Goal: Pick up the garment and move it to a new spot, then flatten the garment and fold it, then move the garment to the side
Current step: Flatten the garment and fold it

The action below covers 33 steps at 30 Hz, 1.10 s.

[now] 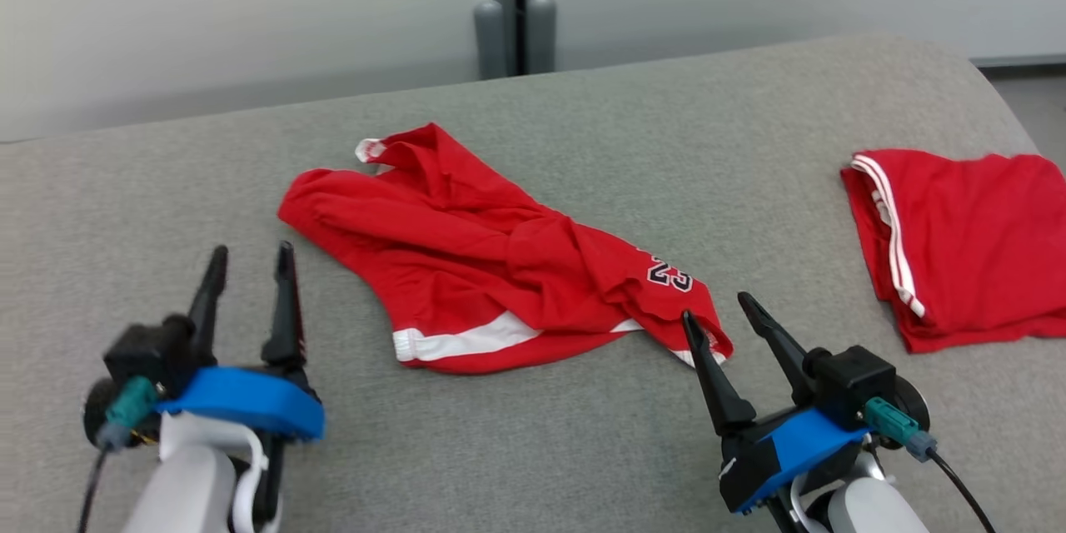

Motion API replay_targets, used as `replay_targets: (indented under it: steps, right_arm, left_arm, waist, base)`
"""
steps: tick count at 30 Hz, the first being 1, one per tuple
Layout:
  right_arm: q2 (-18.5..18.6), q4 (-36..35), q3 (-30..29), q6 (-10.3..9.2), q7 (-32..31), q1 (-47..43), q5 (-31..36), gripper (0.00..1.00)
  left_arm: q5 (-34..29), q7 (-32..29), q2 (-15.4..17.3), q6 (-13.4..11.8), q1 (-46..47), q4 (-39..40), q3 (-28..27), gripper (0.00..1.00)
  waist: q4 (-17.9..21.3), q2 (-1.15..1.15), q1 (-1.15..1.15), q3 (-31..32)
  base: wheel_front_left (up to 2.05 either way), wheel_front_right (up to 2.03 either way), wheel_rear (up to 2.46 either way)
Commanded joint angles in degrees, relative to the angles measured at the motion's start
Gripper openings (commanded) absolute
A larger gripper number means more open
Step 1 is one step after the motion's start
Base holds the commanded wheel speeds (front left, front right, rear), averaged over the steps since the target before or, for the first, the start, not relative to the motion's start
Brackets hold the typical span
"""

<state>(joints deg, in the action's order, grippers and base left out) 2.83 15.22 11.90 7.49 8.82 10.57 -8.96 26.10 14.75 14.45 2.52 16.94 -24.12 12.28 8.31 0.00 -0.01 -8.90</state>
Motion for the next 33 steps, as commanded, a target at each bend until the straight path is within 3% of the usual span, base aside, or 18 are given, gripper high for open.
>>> replay_targets:
  steps: [1, 7, 15, 24, 25, 26, 27, 28, 29, 33]
  right_arm:
    - [0.1, -0.3, -0.5, 0.01, -0.7, -0.9, 0.4, 1.00]
    - [0.3, -0.9, -2.2, 0.02, -2.4, -3.1, 1.2, 1.00]
    - [1.2, 1.0, -2.0, 0.02, -8.8, 0.2, 0.8, 1.00]
    - [3.6, 11.7, 0.2, 0.02, -16.9, 12.3, 0.1, 1.00]
    - [3.9, 13.2, 0.4, 0.02, -17.4, 13.5, 0.3, 0.95]
    - [4.1, 14.5, 0.7, 0.02, -17.8, 14.5, 0.4, 0.72]
    - [4.1, 15.7, 1.1, 0.02, -18.0, 15.5, 0.4, 0.30]
    - [4.2, 16.9, 1.5, 0.02, -18.1, 16.5, 0.1, 0.08]
    - [4.3, 17.8, 1.9, 0.02, -18.1, 17.2, -0.2, 0.00]
    - [4.9, 19.7, 0.5, 0.01, -15.4, 20.7, -2.0, 0.00]
  left_arm:
    - [-0.8, 0.4, -1.0, 0.0, -2.5, 1.9, 0.2, 1.00]
    - [-4.3, 0.5, -5.1, -1.1, -10.5, 10.4, -3.6, 1.00]
    - [-7.6, 0.5, -7.4, 0.1, -13.1, 12.4, -4.7, 1.00]
    - [-9.5, 0.5, -8.6, 1.7, -10.3, 11.7, -5.4, 1.00]
    - [-9.5, 0.5, -8.7, 1.9, -9.9, 11.5, -5.5, 1.00]
    - [-9.6, 0.5, -8.8, 2.0, -9.6, 11.4, -5.5, 1.00]
    - [-9.7, 0.5, -8.9, 2.1, -9.3, 11.3, -5.6, 1.00]
    - [-9.9, 0.5, -9.0, 2.2, -9.0, 11.3, -5.6, 1.00]
    - [-10.1, 0.5, -9.1, 2.4, -8.8, 11.2, -5.6, 1.00]
    - [-10.6, 0.5, -9.4, 2.8, -8.1, 10.9, -5.6, 1.00]
  waist:
    - [-0.9, 0.00, 0.01, 0.5]
    - [-4.1, 0.00, 0.01, 2.8]
    - [-7.2, 0.00, 0.01, 2.2]
    - [-9.6, 0.00, 0.01, -1.6]
    - [-9.9, 0.00, 0.01, -2.0]
    - [-10.1, 0.00, 0.01, -2.4]
    - [-10.2, 0.00, 0.01, -2.7]
    - [-10.4, 0.00, 0.01, -3.0]
    - [-10.5, 0.00, 0.01, -3.2]
    - [-11.2, 0.00, 0.01, -3.9]
  base:
    - [0.00, 0.00, 0.00]
    - [0.00, 0.00, 0.00]
    - [0.00, 0.00, 0.00]
    - [0.00, 0.00, 0.00]
    - [0.00, 0.00, 0.00]
    - [0.00, 0.00, 0.00]
    - [0.00, 0.00, 0.00]
    - [0.00, 0.00, 0.00]
    - [0.00, 0.00, 0.00]
    - [0.00, 0.00, 0.00]
